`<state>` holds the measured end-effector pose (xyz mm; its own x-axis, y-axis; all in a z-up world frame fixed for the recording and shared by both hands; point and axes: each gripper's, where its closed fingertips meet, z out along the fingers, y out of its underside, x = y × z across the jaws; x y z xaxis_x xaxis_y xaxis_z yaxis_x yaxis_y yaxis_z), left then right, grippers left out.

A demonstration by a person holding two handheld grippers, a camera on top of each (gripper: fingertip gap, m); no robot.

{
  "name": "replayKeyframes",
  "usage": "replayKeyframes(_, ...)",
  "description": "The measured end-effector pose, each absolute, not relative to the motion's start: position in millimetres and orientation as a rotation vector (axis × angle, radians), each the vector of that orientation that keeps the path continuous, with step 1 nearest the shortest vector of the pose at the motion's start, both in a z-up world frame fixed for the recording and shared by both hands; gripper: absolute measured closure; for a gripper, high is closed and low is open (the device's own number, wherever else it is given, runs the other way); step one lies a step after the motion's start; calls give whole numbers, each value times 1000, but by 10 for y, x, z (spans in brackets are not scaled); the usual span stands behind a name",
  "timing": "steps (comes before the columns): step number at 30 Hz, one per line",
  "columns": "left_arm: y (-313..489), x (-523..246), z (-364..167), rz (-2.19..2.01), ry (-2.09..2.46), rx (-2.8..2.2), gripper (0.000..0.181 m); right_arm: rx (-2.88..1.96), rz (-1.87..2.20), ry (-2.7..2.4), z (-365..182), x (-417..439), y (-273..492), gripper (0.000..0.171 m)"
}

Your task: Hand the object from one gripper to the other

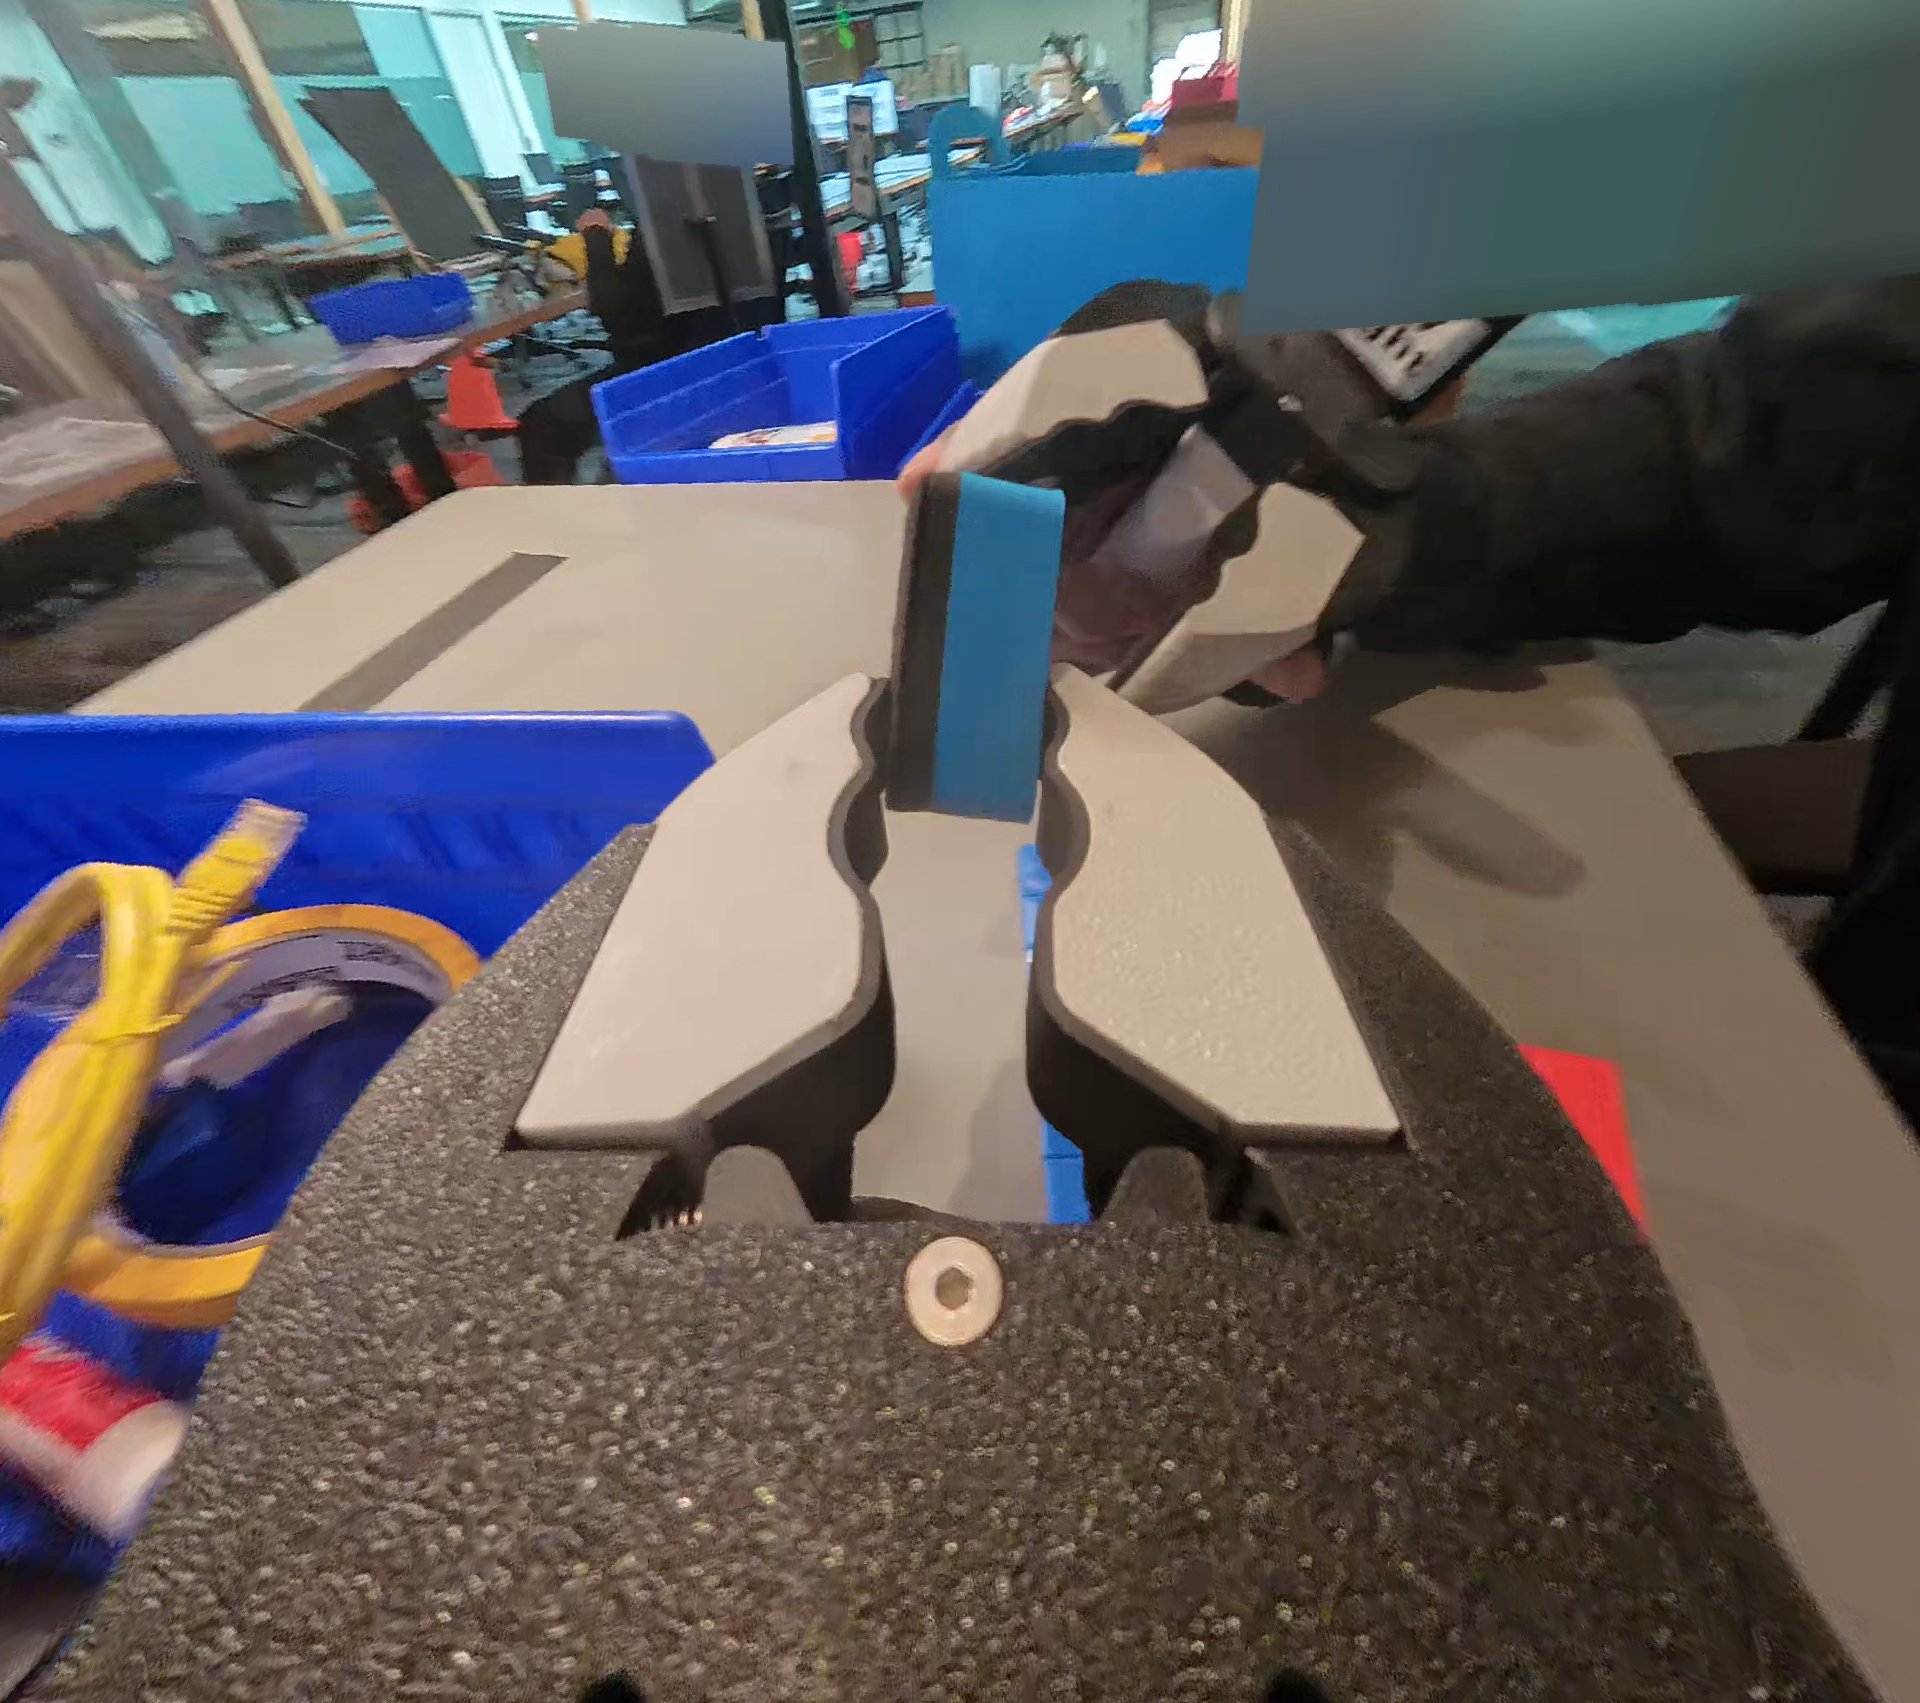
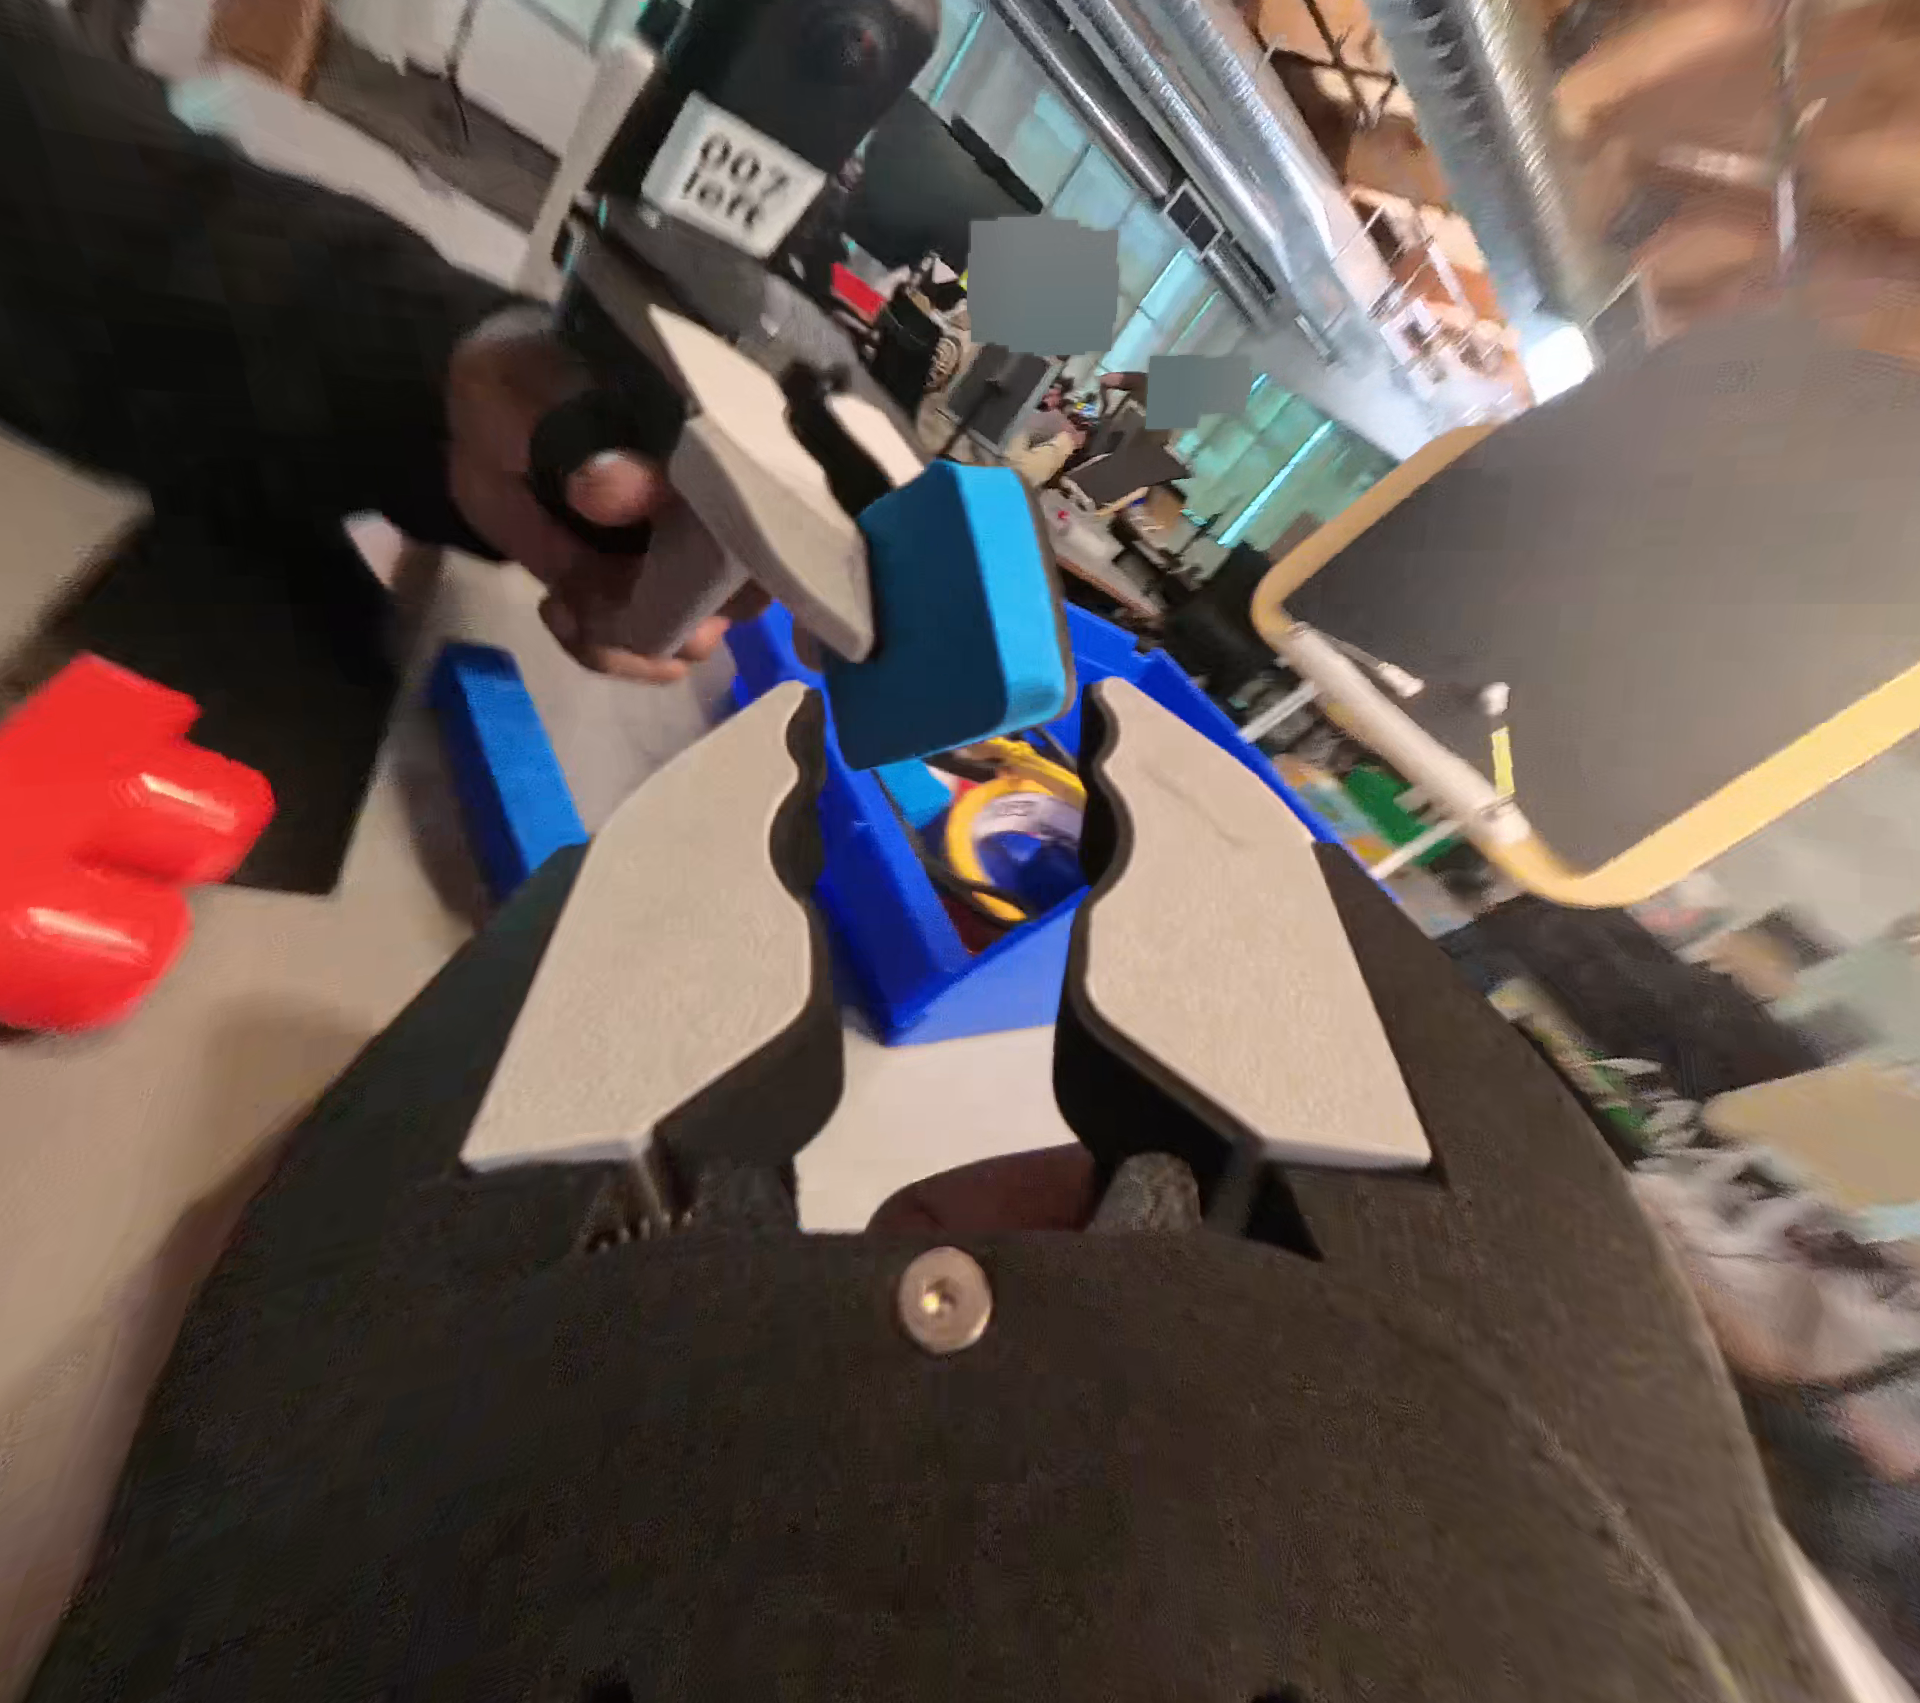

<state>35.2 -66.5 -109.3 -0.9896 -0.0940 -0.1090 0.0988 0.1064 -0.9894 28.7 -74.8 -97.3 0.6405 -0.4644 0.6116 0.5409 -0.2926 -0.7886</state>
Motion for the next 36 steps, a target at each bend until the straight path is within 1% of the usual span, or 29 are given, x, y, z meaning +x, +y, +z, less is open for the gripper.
replayKeyframes(4,-648,438,-1120,-1697,2094,147,155,-1627,-1159,-182,-950,237,-713,121)
replayKeyframes(10,-651,524,-1208,-1119,1779,448,156,-1701,-1516,-366,-978,267,-709,119)
replayKeyframes(13,-709,463,-1281,-1013,1709,550,156,-1766,-1604,-454,-1090,284,-689,117)
replayKeyframes(16,-763,344,-1306,-1016,1665,645,156,-1845,-1662,-499,-1204,348,-717,118)
replayKeyframes(17,-776,313,-1304,-1025,1653,663,155,-1868,-1671,-506,-1235,367,-733,128)
replayKeyframes(18,-785,293,-1299,-1041,1650,668,155,-1876,-1671,-502,-1246,375,-746,146)
replayKeyframes(20,-787,296,-1245,-1104,1651,624,153,-1886,-1594,-427,-1235,382,-753,147)
replayKeyframes(22,-775,296,-1174,-1220,1683,562,134,-1880,-1451,-289,-1190,395,-762,147)
replayKeyframes(24,-745,331,-1103,-1331,1730,479,122,-1866,-1288,-152,-1153,410,-781,147)
replayKeyframes(29,-688,294,-976,-1541,1750,433,119,-1847,-858,87,-1193,400,-770,147)
replayKeyframes(36,-722,226,-1113,-1270,1583,667,110,-1795,-242,316,-1286,276,-707,147)
